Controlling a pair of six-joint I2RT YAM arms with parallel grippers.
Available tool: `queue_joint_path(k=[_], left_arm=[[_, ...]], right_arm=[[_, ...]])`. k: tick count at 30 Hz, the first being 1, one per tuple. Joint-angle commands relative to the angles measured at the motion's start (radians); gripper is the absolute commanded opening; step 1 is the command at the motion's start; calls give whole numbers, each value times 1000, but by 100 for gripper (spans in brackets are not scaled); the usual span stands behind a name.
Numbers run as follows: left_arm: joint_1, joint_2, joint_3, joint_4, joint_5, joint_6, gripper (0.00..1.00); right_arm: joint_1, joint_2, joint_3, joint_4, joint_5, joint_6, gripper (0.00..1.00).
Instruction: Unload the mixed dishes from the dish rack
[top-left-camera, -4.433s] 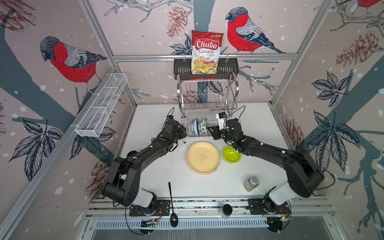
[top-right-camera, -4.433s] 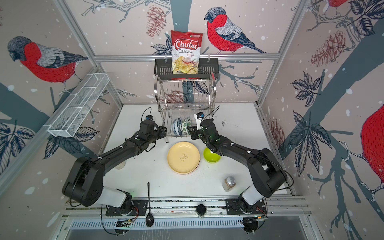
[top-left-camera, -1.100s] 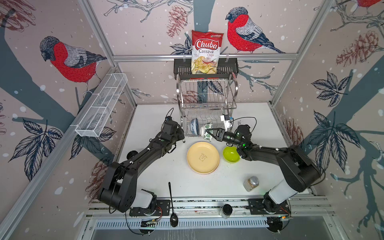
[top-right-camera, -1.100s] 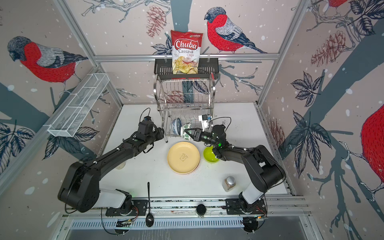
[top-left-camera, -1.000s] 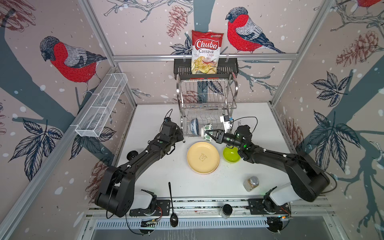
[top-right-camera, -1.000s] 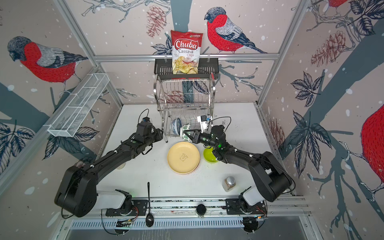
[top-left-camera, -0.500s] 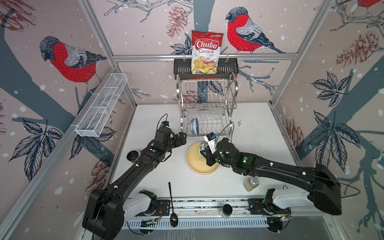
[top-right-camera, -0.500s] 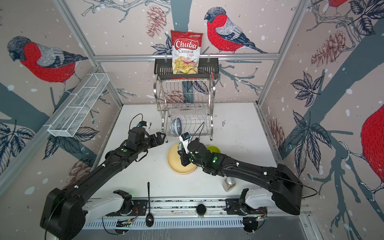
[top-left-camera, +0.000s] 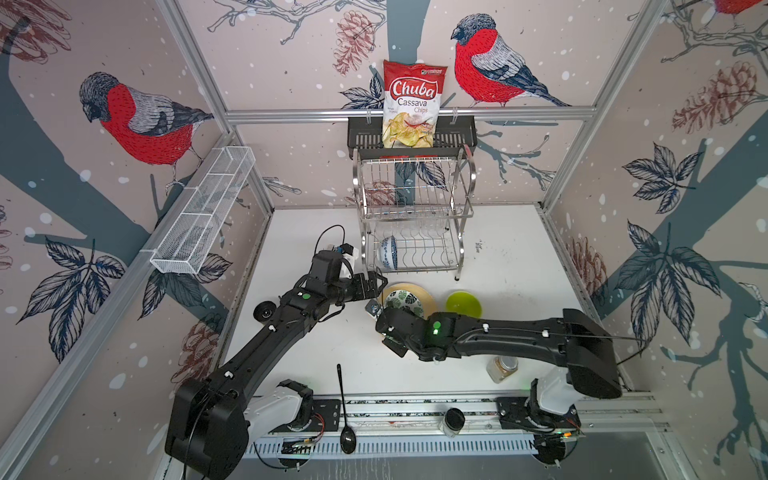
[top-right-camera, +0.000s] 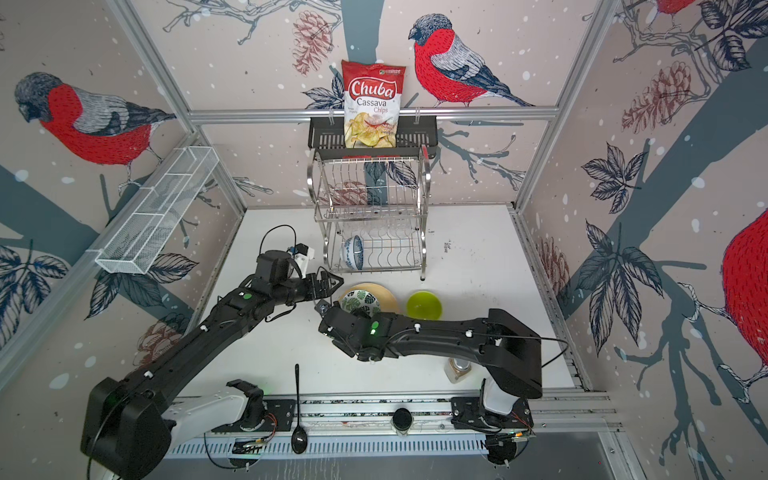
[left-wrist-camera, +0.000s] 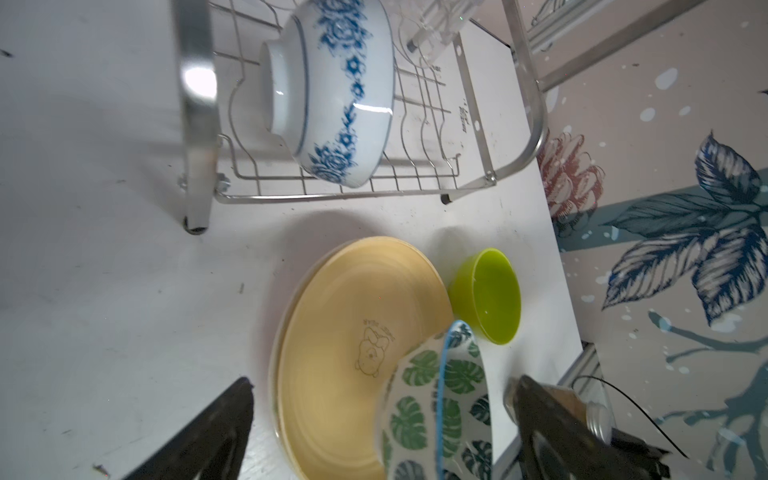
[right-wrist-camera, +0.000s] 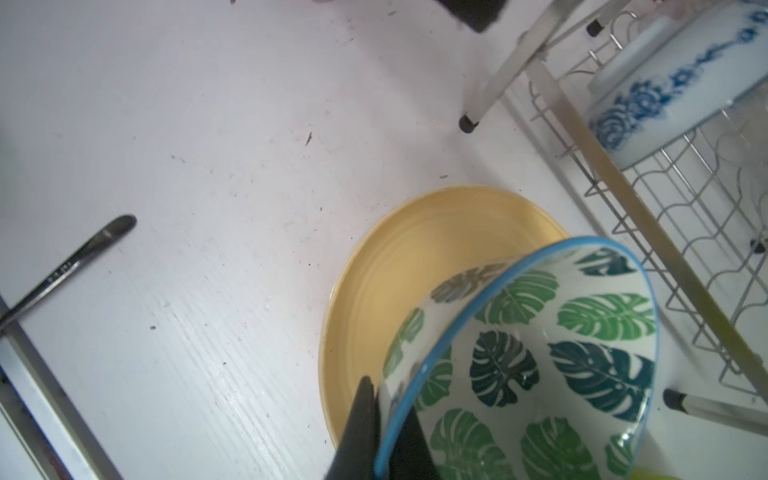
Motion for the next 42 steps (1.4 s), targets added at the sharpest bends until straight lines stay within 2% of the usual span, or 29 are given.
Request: queue_joint_path(k=[1, 4, 10, 14, 17, 26, 29, 32, 36, 40, 42], left_arm=[[-3, 10, -16, 2, 135, 27, 96], [-27, 39, -28, -14, 161, 35, 96], [-137, 109, 18, -145, 59, 128, 96], [-155, 143, 49, -198, 10, 158, 96], [-156, 160, 66, -218, -30, 164, 83], [-181, 268, 100, -181, -23, 153, 25], [-200, 310, 122, -180, -17, 155, 12], [-210, 341, 143, -186, -14, 158, 0], [-210, 363, 155, -186, -9, 149, 0], [-210, 367, 158, -168, -4, 136, 0], [-210, 365, 159, -161, -5, 134, 0]], right_arm=[[20, 49, 48, -60, 43, -83, 0], [26, 72, 71, -66, 38, -105, 0], [27, 76, 113, -92, 41, -140, 0], [28, 75, 140, -114, 59, -152, 0], [31, 75, 164, -142, 82, -152, 0], [30, 61, 172, -177, 185, -151, 0], [24, 46, 157, -167, 201, -148, 0], [19, 34, 143, -157, 215, -143, 0], [14, 15, 109, -124, 228, -139, 1], [7, -5, 64, -75, 217, -120, 29], [-1, -18, 41, -45, 188, -103, 48]])
